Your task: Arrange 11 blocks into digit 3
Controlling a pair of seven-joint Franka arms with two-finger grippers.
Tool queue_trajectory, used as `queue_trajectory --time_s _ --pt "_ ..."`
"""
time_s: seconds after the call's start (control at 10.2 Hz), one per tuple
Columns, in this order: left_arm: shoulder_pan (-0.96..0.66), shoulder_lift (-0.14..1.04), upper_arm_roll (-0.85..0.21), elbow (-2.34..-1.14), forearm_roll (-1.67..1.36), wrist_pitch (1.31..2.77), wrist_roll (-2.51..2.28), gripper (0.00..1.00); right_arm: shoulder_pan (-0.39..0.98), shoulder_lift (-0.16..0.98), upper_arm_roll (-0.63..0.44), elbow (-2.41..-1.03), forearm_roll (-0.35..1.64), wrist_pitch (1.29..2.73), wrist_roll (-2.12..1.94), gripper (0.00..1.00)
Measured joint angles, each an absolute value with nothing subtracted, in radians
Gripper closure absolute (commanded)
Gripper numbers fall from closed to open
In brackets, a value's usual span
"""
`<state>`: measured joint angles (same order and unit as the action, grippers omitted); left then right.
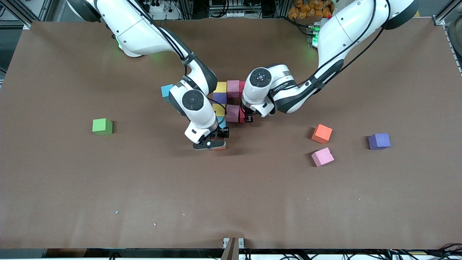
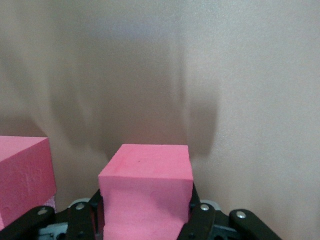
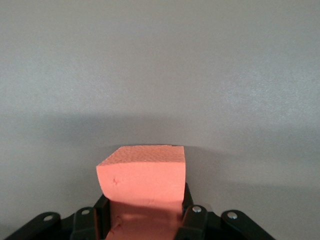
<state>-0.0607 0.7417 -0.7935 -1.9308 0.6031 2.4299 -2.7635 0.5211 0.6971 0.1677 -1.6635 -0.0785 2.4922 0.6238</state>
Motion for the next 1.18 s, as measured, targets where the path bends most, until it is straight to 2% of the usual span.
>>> queue_trajectory --time_s 0.2,0.3,0.39,0.49,1.18 --pt "-0.061 0.742 -0.793 -1.931 0.602 2.43 -2.763 0.58 0.522 0.697 0.168 -1.672 -0.079 2.498 0.624 1.0" --pt "-0.061 0.742 -0.793 -1.93 0.602 2.43 -2.763 0.56 0.522 0.697 0.169 -1.673 -0.079 2.498 0.623 1.0" --pt "-0.061 0.742 -0.793 -1.93 0.602 2.43 -2.763 0.51 0.522 0.697 0.17 -1.676 -0.079 2.498 0.623 1.0" --pt "-0.061 0.742 -0.793 -1.93 0.602 2.43 -2.763 0.02 0.522 0.697 0.171 -1.679 -0.079 2.498 0.623 1.0" --pt "-0.067 0.74 -0.792 -1.924 0.603 2.431 -2.757 0.0 0.523 0.697 0.175 -1.688 -0.079 2.504 0.623 1.0"
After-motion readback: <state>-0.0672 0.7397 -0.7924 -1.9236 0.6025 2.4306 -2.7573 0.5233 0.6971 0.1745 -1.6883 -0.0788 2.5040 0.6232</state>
